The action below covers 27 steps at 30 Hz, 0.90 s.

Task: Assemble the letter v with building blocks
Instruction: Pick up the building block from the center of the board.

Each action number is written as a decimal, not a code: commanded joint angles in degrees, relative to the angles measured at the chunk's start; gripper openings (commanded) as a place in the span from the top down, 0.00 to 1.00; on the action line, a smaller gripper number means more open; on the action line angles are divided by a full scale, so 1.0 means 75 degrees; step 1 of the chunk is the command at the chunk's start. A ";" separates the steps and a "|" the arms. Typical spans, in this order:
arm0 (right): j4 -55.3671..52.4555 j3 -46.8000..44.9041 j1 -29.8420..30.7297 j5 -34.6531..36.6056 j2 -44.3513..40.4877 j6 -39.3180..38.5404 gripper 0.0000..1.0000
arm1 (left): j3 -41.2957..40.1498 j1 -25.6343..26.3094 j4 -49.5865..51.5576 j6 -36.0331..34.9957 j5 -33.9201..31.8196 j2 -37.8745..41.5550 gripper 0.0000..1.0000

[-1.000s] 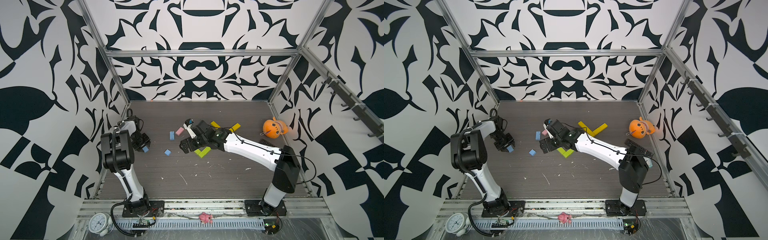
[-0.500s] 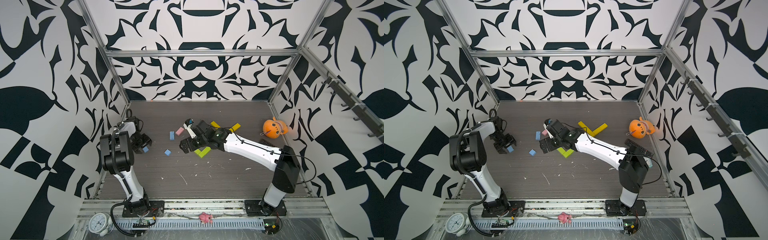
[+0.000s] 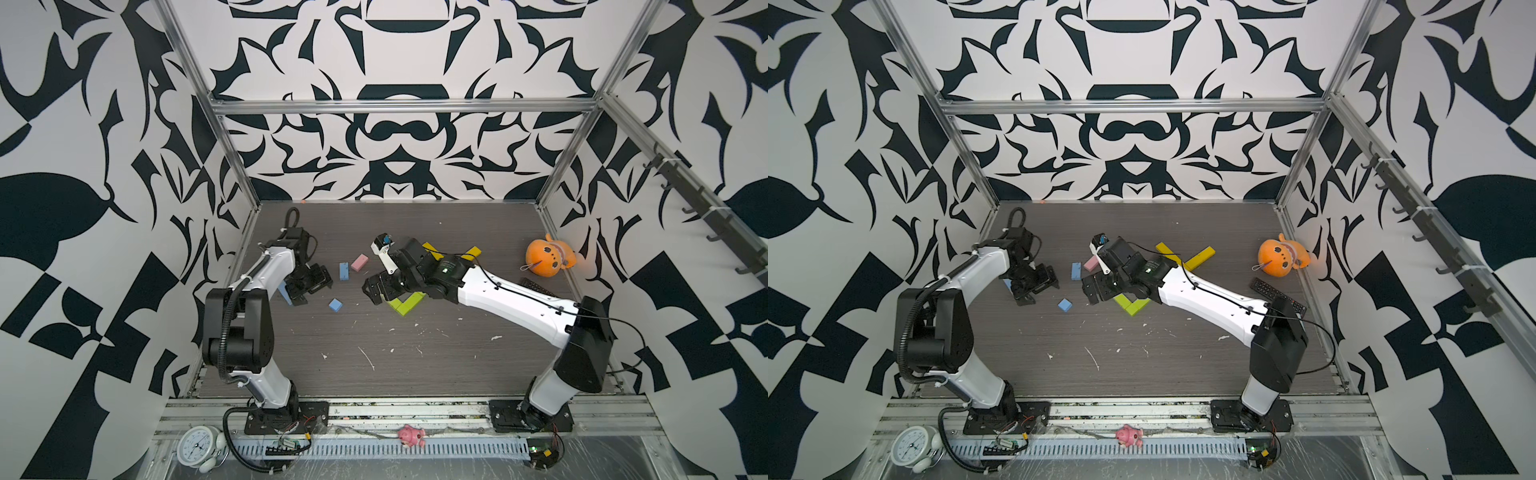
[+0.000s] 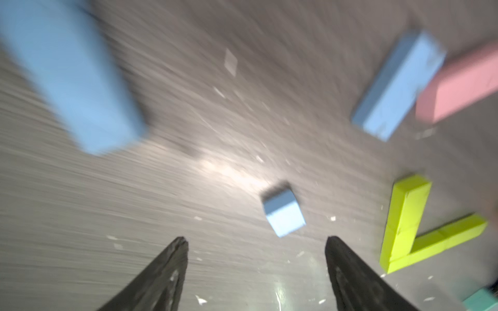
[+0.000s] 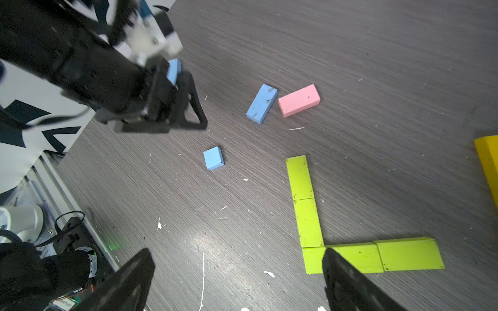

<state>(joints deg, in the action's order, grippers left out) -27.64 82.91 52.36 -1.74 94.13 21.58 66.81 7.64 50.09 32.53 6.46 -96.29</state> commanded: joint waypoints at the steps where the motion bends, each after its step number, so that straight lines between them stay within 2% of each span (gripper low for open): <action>1: -0.0117 -0.0223 -0.0330 0.0203 -0.0550 -0.0149 0.01 | -0.0233 0.0481 0.0357 0.0462 -0.0108 -0.0361 0.17; 10: -0.0050 -0.0598 -0.0504 0.0094 -0.0851 -0.0053 0.01 | 0.0005 0.0596 -0.0194 0.0806 0.0045 -0.1120 0.27; 20: 0.0134 -0.0834 -0.0526 0.0016 -0.0943 -0.0059 0.01 | 0.0435 0.0862 -0.0211 0.1006 -0.0018 -0.1703 0.28; 24: 0.0196 -0.0917 -0.0571 -0.0014 -0.1004 -0.0092 0.01 | 0.0365 0.0892 -0.0185 0.1018 -0.0200 -0.1810 0.36; 27: 0.0239 -0.0973 -0.0591 -0.0035 -0.1049 -0.0112 0.01 | 0.0350 0.0892 -0.0144 0.0940 -0.0367 -0.1810 0.50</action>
<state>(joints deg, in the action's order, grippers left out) -27.81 76.01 48.23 -1.61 89.27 21.23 69.84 14.17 48.51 39.38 5.28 -107.48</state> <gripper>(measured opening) 0.993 0.526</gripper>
